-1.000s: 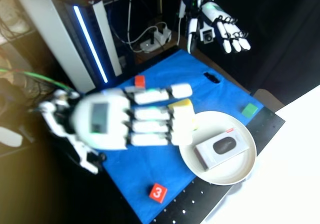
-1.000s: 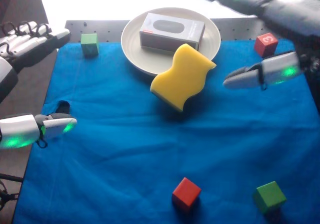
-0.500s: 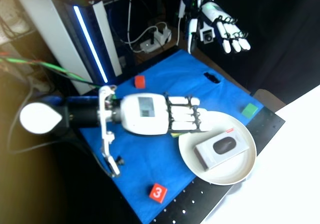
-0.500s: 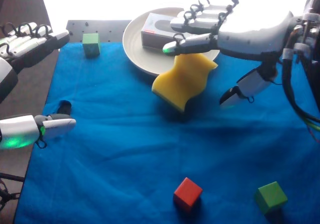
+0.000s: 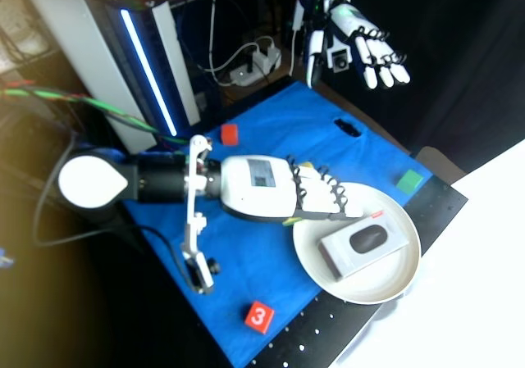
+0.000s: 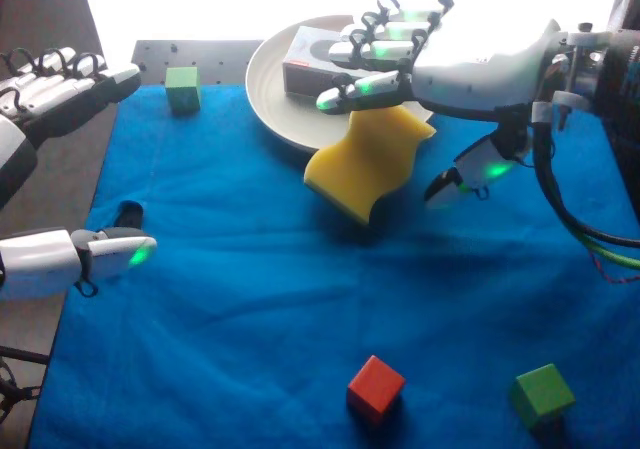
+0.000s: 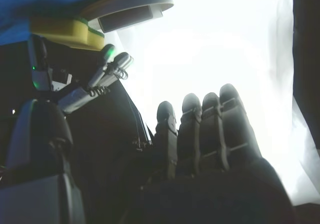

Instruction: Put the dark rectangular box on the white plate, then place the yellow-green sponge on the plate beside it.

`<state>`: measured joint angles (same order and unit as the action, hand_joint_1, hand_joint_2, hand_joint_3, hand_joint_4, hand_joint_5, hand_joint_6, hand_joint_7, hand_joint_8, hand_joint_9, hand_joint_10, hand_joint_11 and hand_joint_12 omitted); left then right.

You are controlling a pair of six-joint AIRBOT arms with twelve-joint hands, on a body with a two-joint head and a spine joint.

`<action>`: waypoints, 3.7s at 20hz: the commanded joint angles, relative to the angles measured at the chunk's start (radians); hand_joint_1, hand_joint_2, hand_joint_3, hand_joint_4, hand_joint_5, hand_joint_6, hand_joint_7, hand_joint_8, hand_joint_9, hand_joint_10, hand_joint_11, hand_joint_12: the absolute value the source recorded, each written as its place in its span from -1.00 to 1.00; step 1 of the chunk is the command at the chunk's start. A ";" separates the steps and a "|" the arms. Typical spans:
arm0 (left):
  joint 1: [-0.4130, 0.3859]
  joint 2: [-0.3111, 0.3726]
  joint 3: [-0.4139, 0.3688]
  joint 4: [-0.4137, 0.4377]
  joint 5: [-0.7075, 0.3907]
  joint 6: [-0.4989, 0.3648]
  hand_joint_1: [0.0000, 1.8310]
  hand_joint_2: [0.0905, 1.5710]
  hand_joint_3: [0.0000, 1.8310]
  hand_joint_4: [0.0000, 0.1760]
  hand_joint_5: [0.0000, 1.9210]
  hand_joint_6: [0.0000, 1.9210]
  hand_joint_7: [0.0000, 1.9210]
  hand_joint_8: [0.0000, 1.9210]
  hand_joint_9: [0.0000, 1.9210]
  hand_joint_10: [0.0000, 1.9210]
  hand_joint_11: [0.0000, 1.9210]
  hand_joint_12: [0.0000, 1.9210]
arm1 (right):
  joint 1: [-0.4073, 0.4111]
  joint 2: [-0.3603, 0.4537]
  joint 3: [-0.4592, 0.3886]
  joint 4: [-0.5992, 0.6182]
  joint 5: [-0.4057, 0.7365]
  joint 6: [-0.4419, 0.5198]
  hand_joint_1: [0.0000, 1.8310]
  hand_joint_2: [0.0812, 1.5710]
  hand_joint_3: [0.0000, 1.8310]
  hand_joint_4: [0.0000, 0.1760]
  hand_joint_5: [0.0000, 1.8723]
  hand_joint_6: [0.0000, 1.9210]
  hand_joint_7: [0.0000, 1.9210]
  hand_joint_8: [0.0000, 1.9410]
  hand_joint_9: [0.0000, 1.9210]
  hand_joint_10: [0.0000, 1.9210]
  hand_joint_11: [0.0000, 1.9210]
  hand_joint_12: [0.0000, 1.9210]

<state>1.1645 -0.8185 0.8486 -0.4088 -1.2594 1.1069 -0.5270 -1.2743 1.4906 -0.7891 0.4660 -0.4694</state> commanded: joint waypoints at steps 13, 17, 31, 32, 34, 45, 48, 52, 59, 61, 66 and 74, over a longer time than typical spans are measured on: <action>-0.002 -0.009 0.000 0.018 -0.121 -0.023 -0.07 0.15 -1.00 -0.67 -0.80 -1.00 -0.85 -0.99 -0.94 -0.99 -0.97 -0.97 | 0.016 -0.009 0.019 0.126 0.087 -0.004 0.27 0.38 -1.00 -1.00 0.05 0.00 -0.36 0.49 -0.36 0.77 -0.33 0.88; -0.001 -0.011 0.000 0.017 -0.121 -0.023 -0.05 0.16 -0.99 -0.59 -0.80 -1.00 -0.84 -1.00 -0.93 -0.99 -0.96 -0.96 | 0.016 0.025 0.005 0.214 0.168 -0.004 0.28 0.33 -1.00 -1.00 0.13 -0.13 -0.21 0.34 -0.21 0.67 -0.24 0.88; 0.000 -0.024 0.014 0.021 -0.116 -0.040 -0.08 0.16 -1.00 -0.26 -0.80 -1.00 -0.84 -1.00 -0.94 -1.00 -0.98 -0.93 | 0.039 -0.094 0.168 0.486 0.256 -0.005 0.36 0.33 -1.00 -1.00 0.26 -0.42 0.04 0.10 -0.05 -0.07 -0.35 0.57; 0.000 -0.025 0.015 0.023 -0.116 -0.042 -0.07 0.16 -1.00 -0.34 -0.80 -1.00 -0.84 -1.00 -0.94 -1.00 -0.99 -0.92 | 0.043 -0.111 0.184 0.492 0.247 -0.005 0.37 0.35 -1.00 -1.00 0.28 -0.52 -0.02 0.25 -0.12 0.16 -0.34 0.70; 0.000 -0.026 0.016 0.024 -0.115 -0.043 -0.08 0.16 -1.00 -0.45 -0.81 -1.00 -0.85 -1.00 -0.94 -1.00 -1.00 -0.89 | 0.047 -0.130 0.207 0.496 0.220 -0.005 0.24 0.36 -1.00 -1.00 0.10 -0.11 -0.07 -0.20 -0.13 0.04 -0.34 0.58; 0.000 -0.031 0.022 0.023 -0.115 -0.060 -0.08 0.17 -1.00 -0.55 -0.82 -1.00 -0.84 -1.00 -0.91 -1.00 -1.00 -0.79 | 0.049 -0.149 0.246 0.515 0.162 -0.005 -0.15 -0.05 -1.00 1.00 -1.00 -1.00 -0.58 -0.97 -0.60 -0.95 -1.00 -0.15; 0.000 -0.031 0.022 0.023 -0.118 -0.061 -0.06 0.18 -1.00 -0.55 -0.82 -1.00 -0.85 -1.00 -0.93 -1.00 -1.00 -0.82 | 0.049 -0.120 0.209 0.523 0.181 -0.005 -0.14 -0.04 -1.00 1.00 -1.00 -1.00 -0.77 -1.00 -0.85 -0.99 -1.00 -0.55; 0.001 -0.026 0.022 0.023 -0.131 -0.065 -0.04 0.15 -1.00 0.13 -0.81 -1.00 -0.88 -1.00 -0.94 -1.00 -1.00 -0.89 | -0.002 -0.008 0.100 0.646 0.348 -0.005 -0.17 -0.06 -1.00 1.00 -1.00 -1.00 -0.97 -0.99 -0.92 -0.98 -0.95 -0.93; 0.001 -0.015 0.014 0.050 -0.217 -0.108 -0.27 0.13 -1.00 -0.11 -0.82 -1.00 -0.91 -1.00 -0.99 -1.00 -1.00 -0.95 | -0.314 0.168 -0.167 0.930 0.874 -0.005 -0.16 -0.06 -1.00 0.88 -1.00 -1.00 -0.96 -1.00 -1.00 -1.00 -0.99 -0.99; 0.001 -0.015 0.013 0.061 -0.255 -0.130 -0.32 0.13 -1.00 -0.04 -0.84 -1.00 -0.90 -1.00 -0.98 -0.99 -1.00 -0.99 | -0.416 0.214 -0.244 0.996 1.019 -0.005 -0.14 -0.04 -1.00 0.81 -1.00 -1.00 -0.96 -1.00 -0.99 -0.99 -1.00 -1.00; 0.016 -0.017 0.012 0.075 -0.360 -0.209 -0.46 0.12 -1.00 0.34 -0.88 -0.99 -0.90 -0.98 -0.95 -0.98 -0.90 -0.95 | -0.631 0.285 -0.388 1.110 1.291 -0.005 -0.20 -0.11 -1.00 1.00 -1.00 -1.00 -0.90 -1.00 -0.88 -0.98 -0.97 -0.98; 0.084 -0.016 0.011 0.042 -0.472 -0.301 -0.76 0.25 -0.99 0.95 -0.93 -1.00 -0.90 -1.00 -0.92 -1.00 -0.93 -0.90 | -0.735 0.324 -0.450 1.140 1.297 0.010 -0.32 0.01 -0.97 0.81 -1.00 -1.00 -0.92 -1.00 -0.96 -1.00 -1.00 -0.98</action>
<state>1.2537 -0.8375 0.8597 -0.3759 -1.6024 0.8120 -1.2686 -0.9508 1.0409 0.3542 1.6390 -0.4721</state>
